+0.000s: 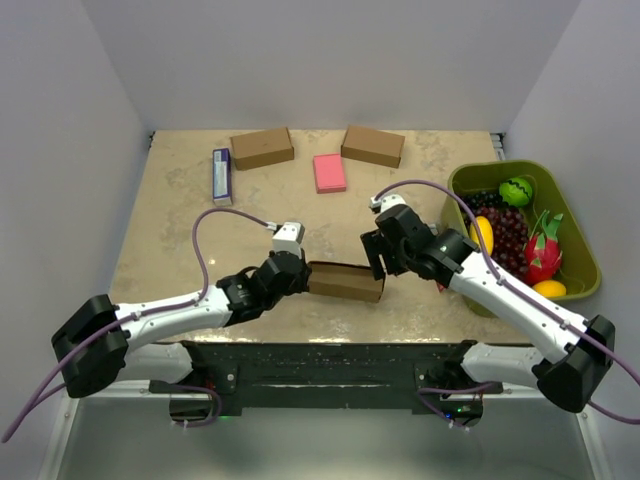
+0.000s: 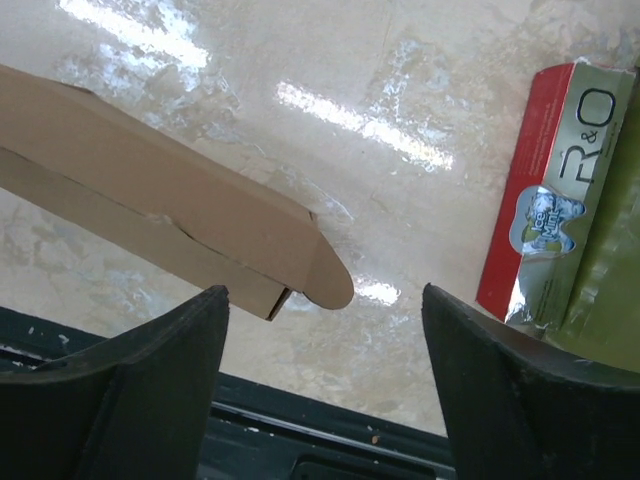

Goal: Fold the paper box

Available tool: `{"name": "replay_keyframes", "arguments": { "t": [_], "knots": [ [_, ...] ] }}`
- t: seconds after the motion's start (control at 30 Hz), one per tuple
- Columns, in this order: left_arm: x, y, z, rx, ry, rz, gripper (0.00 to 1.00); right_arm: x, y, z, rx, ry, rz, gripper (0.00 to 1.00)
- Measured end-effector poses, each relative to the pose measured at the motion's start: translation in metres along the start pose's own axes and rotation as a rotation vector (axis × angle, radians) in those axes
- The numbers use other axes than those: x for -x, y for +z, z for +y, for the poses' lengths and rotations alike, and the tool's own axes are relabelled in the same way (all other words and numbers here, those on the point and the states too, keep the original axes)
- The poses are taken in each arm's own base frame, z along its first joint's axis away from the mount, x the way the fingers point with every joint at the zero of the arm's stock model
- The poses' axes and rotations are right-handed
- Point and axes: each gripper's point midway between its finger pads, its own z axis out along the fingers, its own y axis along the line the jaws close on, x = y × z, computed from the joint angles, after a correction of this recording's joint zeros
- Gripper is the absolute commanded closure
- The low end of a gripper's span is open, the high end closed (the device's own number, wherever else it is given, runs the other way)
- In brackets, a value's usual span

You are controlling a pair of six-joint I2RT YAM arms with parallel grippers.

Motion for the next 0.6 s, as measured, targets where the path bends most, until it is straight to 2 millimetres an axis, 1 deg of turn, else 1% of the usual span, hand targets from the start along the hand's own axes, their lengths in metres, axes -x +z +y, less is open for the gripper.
{"name": "replay_keyframes", "arguments": {
  "t": [0.13,0.23,0.37,0.47,0.6],
  "knots": [
    [0.000,0.000,0.000,0.001,0.004,0.002,1.00,-0.009,0.004,0.005,0.016,0.020,0.042,0.25],
    [0.001,0.000,0.000,0.003,0.010,0.004,1.00,-0.020,0.006,0.008,0.034,0.044,0.068,0.22],
    [0.001,0.000,-0.001,0.009,0.017,0.011,1.00,-0.034,0.002,0.008,0.052,0.086,0.077,0.19],
    [0.003,0.001,-0.001,0.012,0.024,0.012,1.00,-0.041,0.001,0.007,0.048,0.110,0.080,0.20],
    [0.003,0.000,-0.001,0.015,0.036,0.014,1.00,-0.047,0.010,0.005,0.023,0.122,0.102,0.23]
  ]
}}
